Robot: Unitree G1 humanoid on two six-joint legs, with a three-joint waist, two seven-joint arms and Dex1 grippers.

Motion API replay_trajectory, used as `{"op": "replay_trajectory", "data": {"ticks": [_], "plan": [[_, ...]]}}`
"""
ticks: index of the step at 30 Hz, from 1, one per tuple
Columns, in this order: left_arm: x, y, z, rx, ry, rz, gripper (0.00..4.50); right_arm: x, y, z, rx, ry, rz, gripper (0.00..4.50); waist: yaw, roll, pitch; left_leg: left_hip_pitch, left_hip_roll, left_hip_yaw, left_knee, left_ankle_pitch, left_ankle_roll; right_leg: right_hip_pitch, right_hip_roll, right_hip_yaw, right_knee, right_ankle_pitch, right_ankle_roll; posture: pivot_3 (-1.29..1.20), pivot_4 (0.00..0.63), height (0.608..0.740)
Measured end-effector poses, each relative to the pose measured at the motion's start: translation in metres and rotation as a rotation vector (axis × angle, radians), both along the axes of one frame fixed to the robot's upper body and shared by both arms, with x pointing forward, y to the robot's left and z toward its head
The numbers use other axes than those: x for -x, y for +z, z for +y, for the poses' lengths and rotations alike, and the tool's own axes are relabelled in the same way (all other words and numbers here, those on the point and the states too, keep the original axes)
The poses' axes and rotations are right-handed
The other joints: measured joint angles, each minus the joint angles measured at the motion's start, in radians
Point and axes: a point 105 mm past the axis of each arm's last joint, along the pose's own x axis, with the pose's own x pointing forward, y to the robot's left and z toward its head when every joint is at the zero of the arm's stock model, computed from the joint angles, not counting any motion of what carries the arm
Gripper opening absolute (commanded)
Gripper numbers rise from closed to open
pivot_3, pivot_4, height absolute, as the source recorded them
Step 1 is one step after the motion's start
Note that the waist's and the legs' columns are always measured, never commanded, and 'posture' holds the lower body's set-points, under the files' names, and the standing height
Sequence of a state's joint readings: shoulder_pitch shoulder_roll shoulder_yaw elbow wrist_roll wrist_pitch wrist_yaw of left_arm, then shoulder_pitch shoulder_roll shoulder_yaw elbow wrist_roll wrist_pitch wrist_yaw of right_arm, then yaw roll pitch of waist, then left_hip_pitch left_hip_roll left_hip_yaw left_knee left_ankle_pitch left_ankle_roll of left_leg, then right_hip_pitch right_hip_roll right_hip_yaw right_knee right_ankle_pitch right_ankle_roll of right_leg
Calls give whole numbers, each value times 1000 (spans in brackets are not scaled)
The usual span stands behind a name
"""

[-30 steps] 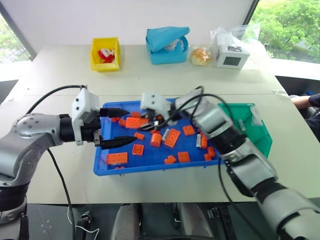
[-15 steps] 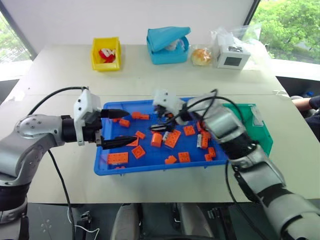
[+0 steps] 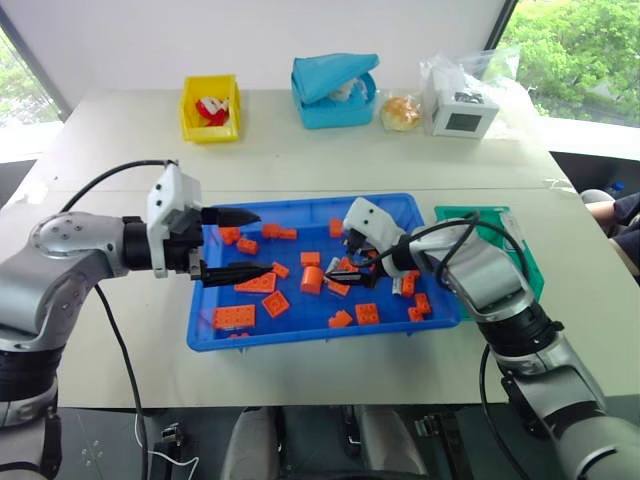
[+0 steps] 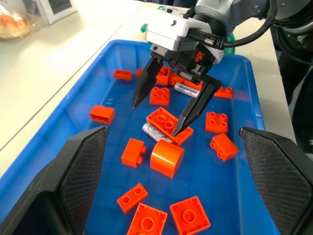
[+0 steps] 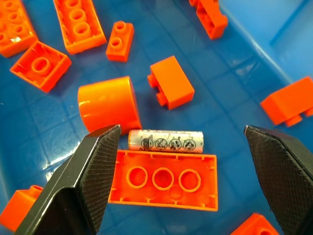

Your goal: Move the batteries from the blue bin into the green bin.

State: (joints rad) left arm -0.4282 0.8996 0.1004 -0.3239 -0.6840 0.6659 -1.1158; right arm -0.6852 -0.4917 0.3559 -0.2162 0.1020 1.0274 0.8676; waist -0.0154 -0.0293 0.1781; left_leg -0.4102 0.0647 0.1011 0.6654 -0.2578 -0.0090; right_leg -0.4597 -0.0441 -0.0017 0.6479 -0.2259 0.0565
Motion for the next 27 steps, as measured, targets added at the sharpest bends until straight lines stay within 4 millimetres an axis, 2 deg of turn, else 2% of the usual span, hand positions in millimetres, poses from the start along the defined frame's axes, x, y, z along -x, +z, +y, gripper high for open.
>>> {"op": "replay_trajectory", "data": {"ticks": [9, 16, 20, 27], "plan": [[0, 1, -1, -11, -17, -15, 4500, 5, -19, 6, 43, 23, 3, 4151, -1, 0, 0, 0, 0, 0, 0, 0, 0, 0, 0, 0, 0, 0, 0, 0, 150, 736], [1, 0, -2, -11, -27, -10, 4500, -2, -26, 7, 58, 39, -21, 4151, -2, 0, 0, 0, 0, 0, 0, 0, 0, 0, 0, 0, 0, 0, 0, 0, 150, 736], [1, 0, -2, -10, -29, -10, 4500, -7, -26, 9, 60, 50, -49, 3139, -1, -1, 0, 1, 0, 0, 0, 0, 0, 1, 0, 0, 0, 0, 0, 0, 150, 736], [2, -1, -5, -1, -42, -11, 4500, -5, -23, 4, 58, 45, -32, 3144, 1, -1, -1, 1, 0, 0, 0, 0, 0, 1, 0, 0, 0, 0, 0, 0, 150, 736]]}}
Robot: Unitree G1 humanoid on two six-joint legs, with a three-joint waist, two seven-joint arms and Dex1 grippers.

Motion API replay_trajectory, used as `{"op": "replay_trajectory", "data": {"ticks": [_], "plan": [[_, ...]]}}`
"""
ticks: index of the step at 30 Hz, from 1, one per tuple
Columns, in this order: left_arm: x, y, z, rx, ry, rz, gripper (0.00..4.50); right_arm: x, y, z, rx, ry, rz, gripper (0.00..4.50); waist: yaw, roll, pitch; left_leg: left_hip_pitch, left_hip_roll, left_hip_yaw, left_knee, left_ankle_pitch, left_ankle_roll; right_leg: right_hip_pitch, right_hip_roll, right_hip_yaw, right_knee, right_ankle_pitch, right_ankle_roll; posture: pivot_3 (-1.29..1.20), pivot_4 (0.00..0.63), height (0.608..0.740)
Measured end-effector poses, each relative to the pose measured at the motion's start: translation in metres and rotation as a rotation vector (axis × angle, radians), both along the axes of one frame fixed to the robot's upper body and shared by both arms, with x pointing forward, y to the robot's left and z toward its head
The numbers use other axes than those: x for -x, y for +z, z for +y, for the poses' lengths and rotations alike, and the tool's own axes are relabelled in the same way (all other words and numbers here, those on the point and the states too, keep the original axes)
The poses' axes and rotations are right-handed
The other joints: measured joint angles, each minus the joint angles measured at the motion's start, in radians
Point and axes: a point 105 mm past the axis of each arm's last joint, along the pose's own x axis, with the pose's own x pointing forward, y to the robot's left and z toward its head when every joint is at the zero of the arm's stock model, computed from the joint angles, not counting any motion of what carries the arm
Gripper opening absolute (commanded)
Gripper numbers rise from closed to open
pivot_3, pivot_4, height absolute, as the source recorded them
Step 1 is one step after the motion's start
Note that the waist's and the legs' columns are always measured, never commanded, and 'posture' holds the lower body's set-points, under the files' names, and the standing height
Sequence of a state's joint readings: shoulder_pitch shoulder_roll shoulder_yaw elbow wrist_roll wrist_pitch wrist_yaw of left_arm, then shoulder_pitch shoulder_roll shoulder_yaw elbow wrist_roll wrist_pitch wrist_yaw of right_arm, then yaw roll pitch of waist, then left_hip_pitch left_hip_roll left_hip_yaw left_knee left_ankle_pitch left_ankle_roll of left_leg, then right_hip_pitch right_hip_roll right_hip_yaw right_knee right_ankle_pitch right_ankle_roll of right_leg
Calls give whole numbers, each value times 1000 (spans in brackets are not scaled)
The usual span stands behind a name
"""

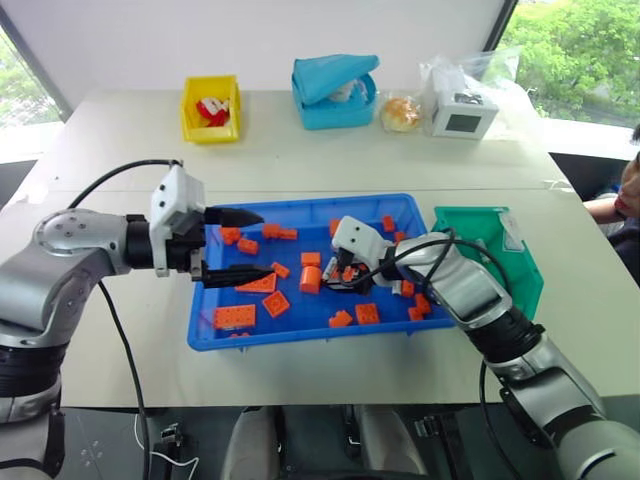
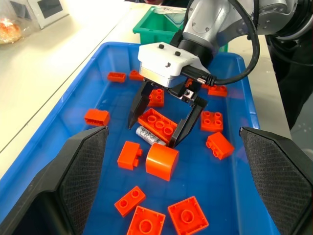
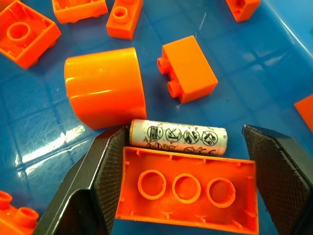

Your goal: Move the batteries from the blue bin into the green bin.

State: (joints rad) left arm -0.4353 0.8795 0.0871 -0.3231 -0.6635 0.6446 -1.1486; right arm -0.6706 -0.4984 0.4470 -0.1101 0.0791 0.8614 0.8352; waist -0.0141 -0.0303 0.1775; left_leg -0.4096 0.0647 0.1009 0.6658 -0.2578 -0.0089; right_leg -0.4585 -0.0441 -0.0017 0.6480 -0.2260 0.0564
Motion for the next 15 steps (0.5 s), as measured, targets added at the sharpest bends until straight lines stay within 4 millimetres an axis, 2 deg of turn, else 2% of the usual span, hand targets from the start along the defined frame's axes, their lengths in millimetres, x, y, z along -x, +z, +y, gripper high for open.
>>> {"op": "replay_trajectory", "data": {"ticks": [6, 11, 13, 14, 15], "plan": [[-3, -10, -9, 15, -33, 20, 4500, 0, 16, -19, -24, -62, 17, 3144, 1, 0, 0, 0, 0, 0, 0, 0, 0, 0, 0, 0, 0, 0, 0, 0, 150, 736], [-7, -7, -14, 19, -49, 2, 4500, 4, 11, -38, 30, -77, 11, 3144, 0, 0, 0, 0, 0, 0, 0, 0, 0, 0, 0, 0, 0, 0, 0, 0, 150, 736], [-7, -7, -14, 18, -53, 1, 4500, 4, 11, -40, 33, -75, 9, 4175, -3, 0, 0, 0, 0, 0, 0, 0, 0, 0, 0, 0, 0, 0, 0, 0, 150, 736], [-7, -7, -14, 18, -55, 2, 4500, 4, 11, -39, 35, -72, 5, 4481, -3, 0, 0, 0, 0, 0, 0, 0, 0, 0, 0, 0, 0, 0, 0, 0, 150, 736], [-7, -7, -14, 18, -57, 3, 4500, 3, 10, -39, 40, -69, -1, 4481, -2, 0, 0, 0, 0, 0, 0, 0, 0, 0, 0, 0, 0, 0, 0, 0, 150, 736]]}}
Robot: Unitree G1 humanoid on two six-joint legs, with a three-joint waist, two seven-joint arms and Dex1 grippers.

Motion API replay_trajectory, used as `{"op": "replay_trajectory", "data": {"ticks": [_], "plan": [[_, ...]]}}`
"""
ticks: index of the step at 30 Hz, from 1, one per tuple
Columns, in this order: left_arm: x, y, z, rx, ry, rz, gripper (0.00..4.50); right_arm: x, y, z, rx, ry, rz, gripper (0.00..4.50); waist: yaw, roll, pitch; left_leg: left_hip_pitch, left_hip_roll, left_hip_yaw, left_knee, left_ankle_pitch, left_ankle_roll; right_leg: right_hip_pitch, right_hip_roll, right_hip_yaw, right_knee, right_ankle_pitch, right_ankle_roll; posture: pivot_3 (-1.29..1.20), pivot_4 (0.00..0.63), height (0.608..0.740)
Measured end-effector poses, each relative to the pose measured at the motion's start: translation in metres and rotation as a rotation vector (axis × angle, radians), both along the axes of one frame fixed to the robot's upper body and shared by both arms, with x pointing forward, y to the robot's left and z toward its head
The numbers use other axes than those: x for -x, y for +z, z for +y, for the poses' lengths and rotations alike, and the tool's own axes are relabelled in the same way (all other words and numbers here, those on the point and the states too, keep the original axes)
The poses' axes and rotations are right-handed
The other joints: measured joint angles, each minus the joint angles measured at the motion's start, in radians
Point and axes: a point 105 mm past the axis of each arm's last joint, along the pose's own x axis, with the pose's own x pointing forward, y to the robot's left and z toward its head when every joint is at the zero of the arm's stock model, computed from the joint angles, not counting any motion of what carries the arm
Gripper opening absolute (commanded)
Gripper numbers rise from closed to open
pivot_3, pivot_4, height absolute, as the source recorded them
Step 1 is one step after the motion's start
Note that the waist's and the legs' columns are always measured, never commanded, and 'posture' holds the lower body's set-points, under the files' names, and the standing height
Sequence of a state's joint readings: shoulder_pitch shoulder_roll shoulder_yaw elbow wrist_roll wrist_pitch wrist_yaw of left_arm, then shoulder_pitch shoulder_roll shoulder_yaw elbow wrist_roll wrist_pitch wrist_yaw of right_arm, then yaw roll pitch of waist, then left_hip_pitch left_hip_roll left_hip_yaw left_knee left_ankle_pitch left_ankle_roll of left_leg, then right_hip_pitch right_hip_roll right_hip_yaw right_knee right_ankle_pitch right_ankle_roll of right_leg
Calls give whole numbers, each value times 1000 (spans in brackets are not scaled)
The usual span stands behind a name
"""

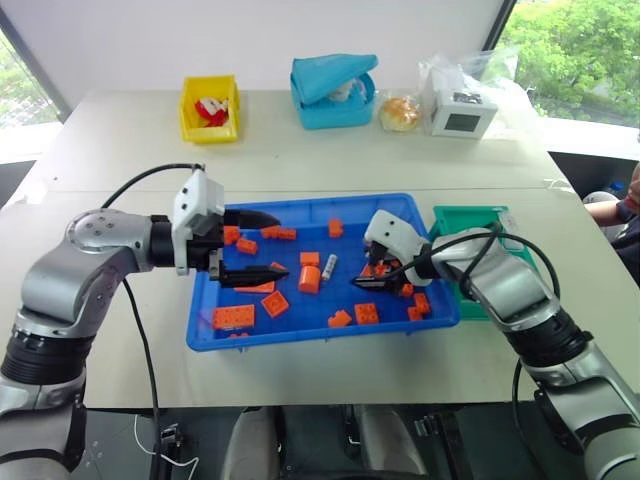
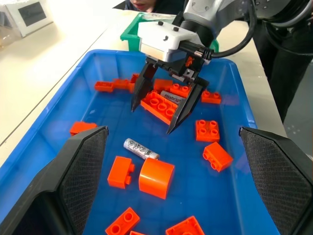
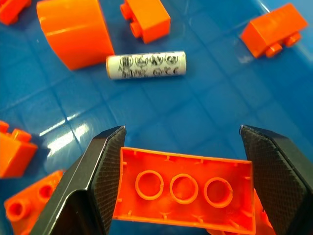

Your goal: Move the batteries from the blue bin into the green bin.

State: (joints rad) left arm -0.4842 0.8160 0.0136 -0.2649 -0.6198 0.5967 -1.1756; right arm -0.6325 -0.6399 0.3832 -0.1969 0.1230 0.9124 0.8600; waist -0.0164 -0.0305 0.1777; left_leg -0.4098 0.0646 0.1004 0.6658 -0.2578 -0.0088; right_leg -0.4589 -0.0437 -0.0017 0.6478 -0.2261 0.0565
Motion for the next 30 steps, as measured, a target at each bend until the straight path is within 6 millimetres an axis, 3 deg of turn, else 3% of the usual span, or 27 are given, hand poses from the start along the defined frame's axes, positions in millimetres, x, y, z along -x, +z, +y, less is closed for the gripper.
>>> {"op": "replay_trajectory", "data": {"ticks": [11, 22, 25, 26, 28, 30], "plan": [[0, 0, 2, -9, 6, 3, 4500, -3, 12, 32, -58, 79, -14, 4481, 2, 0, 0, 0, 0, 0, 0, 0, 0, 0, 0, 0, 0, 0, 0, 0, 150, 736], [1, 1, 5, -24, 29, -4, 4500, -12, -11, 46, -78, 81, 51, 4481, 0, 0, 0, 0, 0, 0, 0, 0, 0, 0, 0, 0, 0, 0, 1, 0, 150, 736], [1, 1, 5, -25, 29, -7, 4500, -15, -12, 49, -82, 82, 34, 3611, 0, 0, 0, 0, 0, 0, 0, 0, 0, 0, 0, 0, 0, 0, 1, 0, 150, 736], [1, 1, 5, -25, 29, -7, 4500, -15, -12, 49, -82, 82, 34, 3076, 0, 0, 0, 0, 0, 0, 0, 0, 0, 0, 0, 0, 0, 0, 1, 0, 150, 736], [2, 0, 5, -25, 28, -2, 4500, -15, -12, 49, -81, 83, 31, 2701, 0, 0, 0, 0, 0, 0, 0, 0, 0, 0, 0, 0, 0, 0, 0, 0, 150, 736], [2, 0, 4, -23, 22, -2, 4500, -12, -10, 47, -78, 83, 36, 2701, 0, 0, 0, 0, 0, 0, 0, 0, 0, 0, 0, 0, 0, 0, 0, 0, 150, 736]]}}
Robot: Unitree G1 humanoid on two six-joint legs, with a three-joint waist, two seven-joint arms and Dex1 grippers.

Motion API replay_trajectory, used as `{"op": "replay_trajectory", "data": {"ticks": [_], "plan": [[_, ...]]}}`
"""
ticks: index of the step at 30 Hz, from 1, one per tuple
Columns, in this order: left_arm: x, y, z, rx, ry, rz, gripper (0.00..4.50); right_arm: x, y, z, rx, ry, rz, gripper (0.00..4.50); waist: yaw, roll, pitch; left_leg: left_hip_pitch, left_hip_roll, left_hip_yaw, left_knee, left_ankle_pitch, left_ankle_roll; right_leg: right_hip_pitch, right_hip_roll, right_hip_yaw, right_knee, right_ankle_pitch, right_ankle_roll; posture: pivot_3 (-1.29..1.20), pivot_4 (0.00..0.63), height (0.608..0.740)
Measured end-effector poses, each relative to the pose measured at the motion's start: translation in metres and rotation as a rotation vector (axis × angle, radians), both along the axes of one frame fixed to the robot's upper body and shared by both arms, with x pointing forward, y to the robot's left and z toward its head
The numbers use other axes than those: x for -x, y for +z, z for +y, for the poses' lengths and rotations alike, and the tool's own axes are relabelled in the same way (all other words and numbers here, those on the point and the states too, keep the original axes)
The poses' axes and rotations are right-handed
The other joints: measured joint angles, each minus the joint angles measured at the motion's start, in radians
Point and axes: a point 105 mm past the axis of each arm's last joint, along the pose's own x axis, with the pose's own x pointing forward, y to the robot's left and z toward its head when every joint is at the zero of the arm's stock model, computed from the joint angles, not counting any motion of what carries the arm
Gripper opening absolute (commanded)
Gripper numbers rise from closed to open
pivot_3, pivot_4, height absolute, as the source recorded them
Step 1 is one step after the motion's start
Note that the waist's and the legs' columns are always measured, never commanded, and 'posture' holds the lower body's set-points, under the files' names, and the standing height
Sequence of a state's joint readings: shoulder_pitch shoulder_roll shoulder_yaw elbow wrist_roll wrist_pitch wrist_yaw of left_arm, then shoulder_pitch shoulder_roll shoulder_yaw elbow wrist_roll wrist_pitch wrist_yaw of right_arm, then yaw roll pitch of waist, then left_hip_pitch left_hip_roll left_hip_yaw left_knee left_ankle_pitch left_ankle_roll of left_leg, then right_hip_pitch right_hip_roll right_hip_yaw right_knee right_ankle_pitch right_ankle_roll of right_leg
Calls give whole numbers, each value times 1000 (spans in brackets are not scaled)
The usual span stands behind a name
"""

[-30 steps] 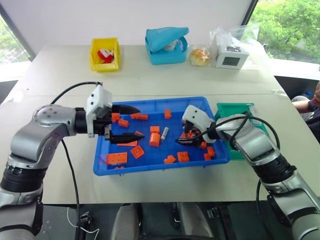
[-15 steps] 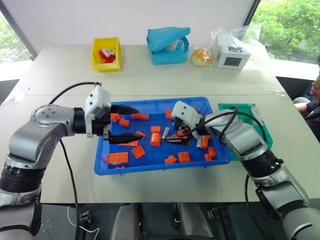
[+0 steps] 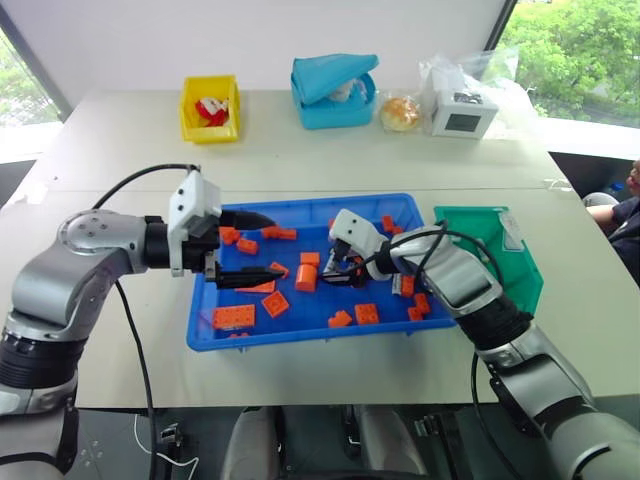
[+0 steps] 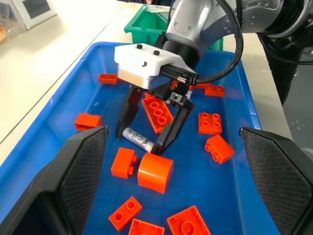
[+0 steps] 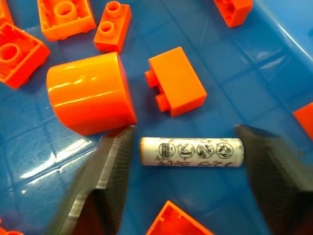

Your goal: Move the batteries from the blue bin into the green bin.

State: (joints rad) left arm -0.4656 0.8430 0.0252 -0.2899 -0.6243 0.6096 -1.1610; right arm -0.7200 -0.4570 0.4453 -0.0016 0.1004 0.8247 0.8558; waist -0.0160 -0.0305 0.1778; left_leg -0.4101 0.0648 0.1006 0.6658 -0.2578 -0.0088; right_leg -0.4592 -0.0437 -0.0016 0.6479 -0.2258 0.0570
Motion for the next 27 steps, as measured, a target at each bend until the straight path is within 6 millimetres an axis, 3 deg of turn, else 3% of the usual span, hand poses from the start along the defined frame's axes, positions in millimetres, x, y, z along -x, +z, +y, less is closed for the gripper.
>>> {"op": "replay_trajectory", "data": {"ticks": [3, 6, 10, 13, 15, 19, 20, 24, 27], "plan": [[3, -2, -2, 15, -25, 14, 4500, 4, 11, -8, -20, -18, 8, 2701, 2, 0, 0, -1, 0, 0, 0, 0, 0, 0, 0, 0, 0, 0, 0, 0, 150, 736], [7, -7, -6, 30, -54, 37, 4500, 4, 41, -28, -67, -76, -31, 2701, 5, 0, 0, -1, 0, 0, 0, 0, 0, 0, -1, 0, 0, 0, 0, 0, 150, 736], [9, -10, -12, 45, -84, 44, 4500, -1, 92, -77, -108, -231, -119, 2701, 5, 0, 0, 0, -1, 0, 0, 0, 0, 0, -1, 0, -1, -1, -2, 0, 150, 736], [8, -10, -22, 64, -121, 37, 4500, 5, 110, -124, -66, -348, -161, 2701, 12, 0, 0, -1, -1, -1, 0, 0, 0, 0, -1, -1, -1, -1, -1, 0, 150, 736], [6, -11, -21, 62, -121, 35, 4500, 11, 115, -157, -23, -445, -172, 2701, 11, 0, 0, -1, -1, 0, -1, 0, 1, 0, -1, 0, -2, -1, -1, 0, 150, 736], [8, -14, -27, 60, -171, 46, 4500, 25, 103, -193, 28, -545, -135, 2701, -2, 0, 0, 1, -1, 0, -1, 0, 1, 1, 0, 0, -1, -1, -1, 0, 150, 736], [8, -15, -26, 57, -179, 46, 4500, 29, 96, -200, 43, -571, -112, 3035, -3, 0, 0, 1, -1, 0, -1, 0, 1, 0, 0, 1, -1, -1, -1, 0, 150, 736], [9, -16, -26, 46, -197, 45, 4500, 32, 87, -207, 50, -590, -99, 4440, -4, 0, 0, 1, -1, 0, 0, 0, 1, 1, 0, 1, -1, -1, -1, 0, 150, 736], [10, -18, -28, 44, -208, 53, 4500, 29, 94, -202, 50, -560, -142, 4440, -2, 0, 0, 1, -1, 0, 0, 0, 1, 1, 0, 1, -1, -1, -1, 0, 150, 736]]}}
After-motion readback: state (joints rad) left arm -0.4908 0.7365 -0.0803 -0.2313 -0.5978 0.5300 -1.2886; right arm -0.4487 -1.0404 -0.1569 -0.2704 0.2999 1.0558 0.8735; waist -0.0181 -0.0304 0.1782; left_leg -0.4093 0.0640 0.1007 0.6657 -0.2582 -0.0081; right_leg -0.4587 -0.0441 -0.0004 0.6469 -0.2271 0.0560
